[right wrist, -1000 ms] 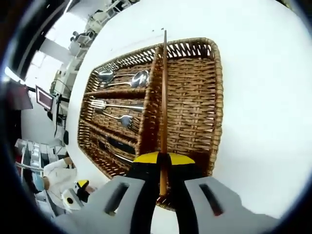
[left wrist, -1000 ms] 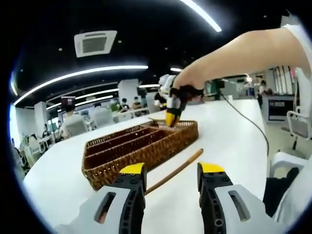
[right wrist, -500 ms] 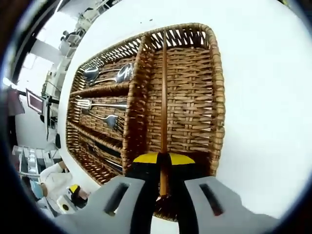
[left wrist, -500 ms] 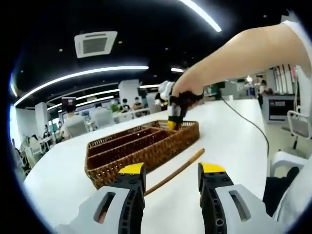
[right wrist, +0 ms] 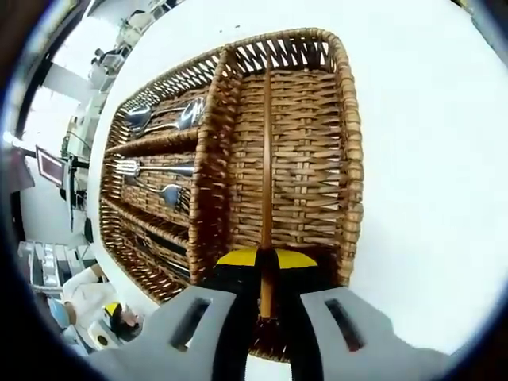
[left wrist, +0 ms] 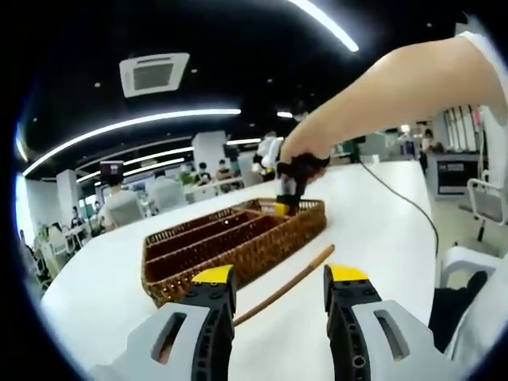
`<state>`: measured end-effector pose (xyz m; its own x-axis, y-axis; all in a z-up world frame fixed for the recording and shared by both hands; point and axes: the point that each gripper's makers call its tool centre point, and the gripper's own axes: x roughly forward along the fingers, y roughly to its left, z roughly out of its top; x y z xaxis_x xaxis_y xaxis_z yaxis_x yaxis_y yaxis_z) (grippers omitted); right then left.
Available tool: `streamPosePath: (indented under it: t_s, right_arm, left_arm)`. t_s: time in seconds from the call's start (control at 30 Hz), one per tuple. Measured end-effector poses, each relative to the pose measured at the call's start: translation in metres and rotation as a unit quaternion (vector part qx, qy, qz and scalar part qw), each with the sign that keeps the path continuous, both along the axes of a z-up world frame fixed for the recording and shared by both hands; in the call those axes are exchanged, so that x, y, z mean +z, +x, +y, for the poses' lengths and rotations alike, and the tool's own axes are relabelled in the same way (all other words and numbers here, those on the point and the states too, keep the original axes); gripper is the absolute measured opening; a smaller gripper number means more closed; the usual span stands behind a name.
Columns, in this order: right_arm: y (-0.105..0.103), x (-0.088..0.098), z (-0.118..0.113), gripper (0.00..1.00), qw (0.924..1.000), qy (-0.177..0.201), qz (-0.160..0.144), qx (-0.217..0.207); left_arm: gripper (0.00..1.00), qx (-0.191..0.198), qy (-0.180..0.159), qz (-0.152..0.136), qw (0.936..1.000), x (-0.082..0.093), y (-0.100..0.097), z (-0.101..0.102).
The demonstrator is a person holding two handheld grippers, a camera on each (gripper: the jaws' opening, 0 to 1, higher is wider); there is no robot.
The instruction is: Arrange the knives, forks, and spoons in their matching storage slots by inserting each utensil handle-first until every utensil is classified and aligned in the correct compartment
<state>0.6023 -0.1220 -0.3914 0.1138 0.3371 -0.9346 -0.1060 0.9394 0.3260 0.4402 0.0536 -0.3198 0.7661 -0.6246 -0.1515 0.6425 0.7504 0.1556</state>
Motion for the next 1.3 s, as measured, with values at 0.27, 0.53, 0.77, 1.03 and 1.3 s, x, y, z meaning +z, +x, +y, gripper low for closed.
streamPosePath:
  t_s: [0.27,0.53,0.77,1.03,1.3]
  right_arm:
    - [0.0,-0.002,-0.002,0.06,1.0,-0.004,-0.002,0.003]
    - [0.001,-0.001,-0.002,0.06,0.9998,-0.009,-0.012,0.012]
    - [0.001,0.0,-0.001,0.06,0.9997,-0.012,-0.013,0.016]
    - [0.006,0.003,0.001,0.06,0.999,-0.028,-0.018,0.029]
    - [0.019,0.0,0.002,0.06,0.9974,-0.047,-0.04,0.037]
  left_arm:
    - [0.43,0.001,0.003,0.0,1.0,0.0,0.0,0.0]
    - [0.43,0.001,0.005,0.001,1.0,0.0,-0.001,0.001]
    - [0.43,0.001,0.007,-0.001,1.0,0.003,-0.001,0.001]
    - [0.43,0.001,0.009,0.002,1.0,0.0,-0.001,0.0]
    - [0.43,0.005,0.009,0.005,0.9999,-0.002,0.0,0.004]
